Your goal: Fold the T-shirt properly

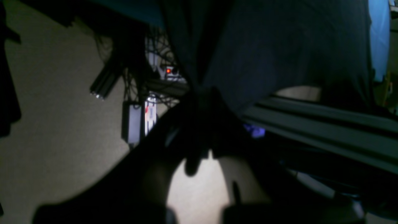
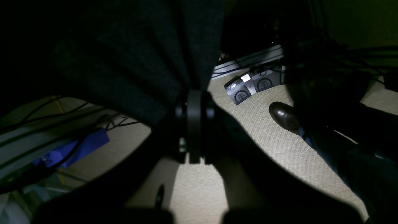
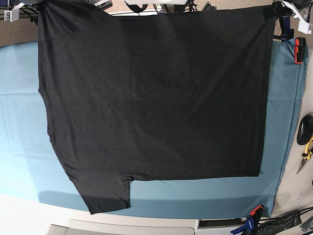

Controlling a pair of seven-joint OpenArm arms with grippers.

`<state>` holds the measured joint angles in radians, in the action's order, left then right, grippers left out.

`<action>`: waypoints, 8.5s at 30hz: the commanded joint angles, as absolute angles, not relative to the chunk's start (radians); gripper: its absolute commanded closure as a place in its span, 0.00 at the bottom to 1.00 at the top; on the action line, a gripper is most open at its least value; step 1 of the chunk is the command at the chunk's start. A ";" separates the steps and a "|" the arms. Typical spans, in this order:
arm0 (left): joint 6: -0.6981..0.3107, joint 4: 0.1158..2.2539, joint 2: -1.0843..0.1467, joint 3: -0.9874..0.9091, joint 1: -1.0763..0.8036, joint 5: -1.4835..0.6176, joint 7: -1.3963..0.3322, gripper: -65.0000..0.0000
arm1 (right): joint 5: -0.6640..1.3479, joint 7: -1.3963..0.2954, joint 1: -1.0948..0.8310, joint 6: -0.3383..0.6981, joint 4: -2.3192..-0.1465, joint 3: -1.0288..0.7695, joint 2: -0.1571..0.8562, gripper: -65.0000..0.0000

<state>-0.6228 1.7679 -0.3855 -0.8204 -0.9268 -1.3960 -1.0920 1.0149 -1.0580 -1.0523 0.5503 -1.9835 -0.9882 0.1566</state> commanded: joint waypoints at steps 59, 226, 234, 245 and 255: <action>-0.346 1.753 -0.537 -0.514 -0.448 -0.840 -0.701 1.00 | 0.307 -0.691 -0.033 0.407 -1.558 -0.468 0.163 1.00; -0.500 1.569 -0.548 -0.673 -0.662 -1.250 -1.054 1.00 | 1.118 -1.137 -0.424 0.652 -1.296 -0.987 0.443 1.00; -0.555 1.569 -0.548 -0.673 -0.662 -1.250 -1.055 0.54 | 1.118 -1.113 -0.424 0.698 -1.296 -0.987 0.443 0.69; -0.560 1.626 -0.549 -0.673 -0.663 -1.207 -1.067 0.54 | 1.137 -1.088 -0.418 0.698 -1.300 -1.033 0.443 0.62; -0.533 1.854 -0.549 -0.805 -0.665 -1.088 -1.020 0.54 | 1.137 -1.100 -0.413 0.698 -1.504 -1.100 0.443 0.62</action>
